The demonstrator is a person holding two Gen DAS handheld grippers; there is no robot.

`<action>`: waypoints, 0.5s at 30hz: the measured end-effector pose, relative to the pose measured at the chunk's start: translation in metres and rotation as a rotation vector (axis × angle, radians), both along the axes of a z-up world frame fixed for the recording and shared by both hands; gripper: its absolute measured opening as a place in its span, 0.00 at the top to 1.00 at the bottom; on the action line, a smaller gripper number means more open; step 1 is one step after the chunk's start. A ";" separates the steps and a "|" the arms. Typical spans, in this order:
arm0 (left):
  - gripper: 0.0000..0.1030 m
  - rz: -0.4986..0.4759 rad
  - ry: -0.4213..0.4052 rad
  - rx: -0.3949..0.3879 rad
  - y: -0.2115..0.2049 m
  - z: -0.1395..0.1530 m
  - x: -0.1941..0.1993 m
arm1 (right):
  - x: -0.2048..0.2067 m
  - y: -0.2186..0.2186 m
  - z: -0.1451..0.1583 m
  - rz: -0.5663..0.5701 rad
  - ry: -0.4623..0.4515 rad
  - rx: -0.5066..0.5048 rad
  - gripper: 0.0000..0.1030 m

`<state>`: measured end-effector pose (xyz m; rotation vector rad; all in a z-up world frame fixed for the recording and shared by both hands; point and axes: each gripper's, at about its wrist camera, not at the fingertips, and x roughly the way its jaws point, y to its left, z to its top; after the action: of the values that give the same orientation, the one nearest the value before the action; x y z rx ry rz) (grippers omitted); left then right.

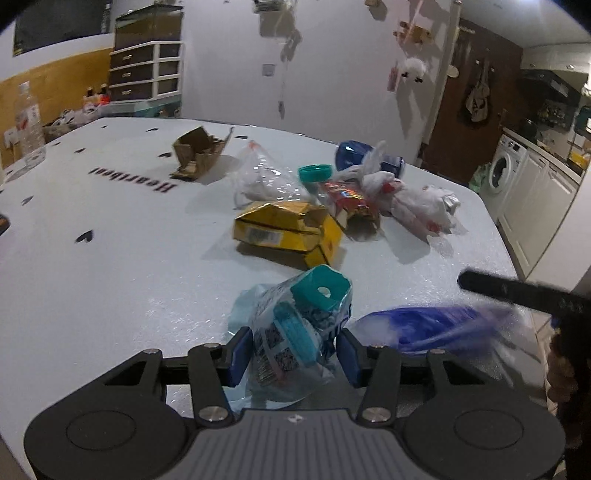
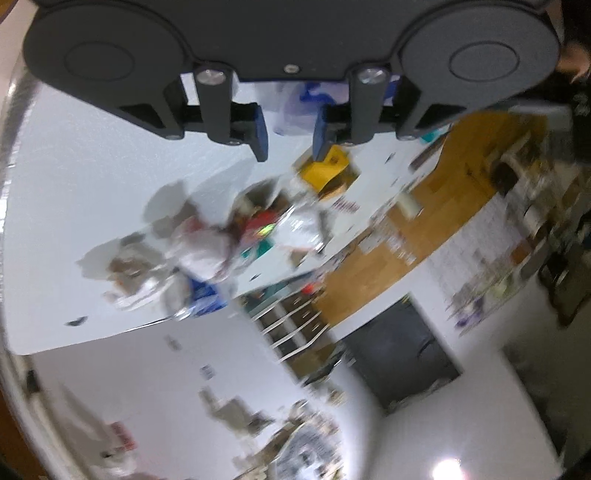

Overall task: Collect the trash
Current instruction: 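Grasp the clear bag with teal cap with left tool while right tool grasps blue bag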

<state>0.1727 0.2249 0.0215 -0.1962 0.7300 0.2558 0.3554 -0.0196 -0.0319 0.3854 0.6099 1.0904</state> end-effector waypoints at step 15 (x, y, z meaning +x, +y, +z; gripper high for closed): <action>0.51 -0.100 -0.069 -0.034 -0.036 -0.003 0.016 | -0.055 -0.039 0.005 0.132 -0.027 -0.133 0.57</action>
<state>0.1884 0.1886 0.0186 -0.1996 0.6739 0.1410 0.3000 -0.0585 -0.0271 0.2172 0.6877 1.1721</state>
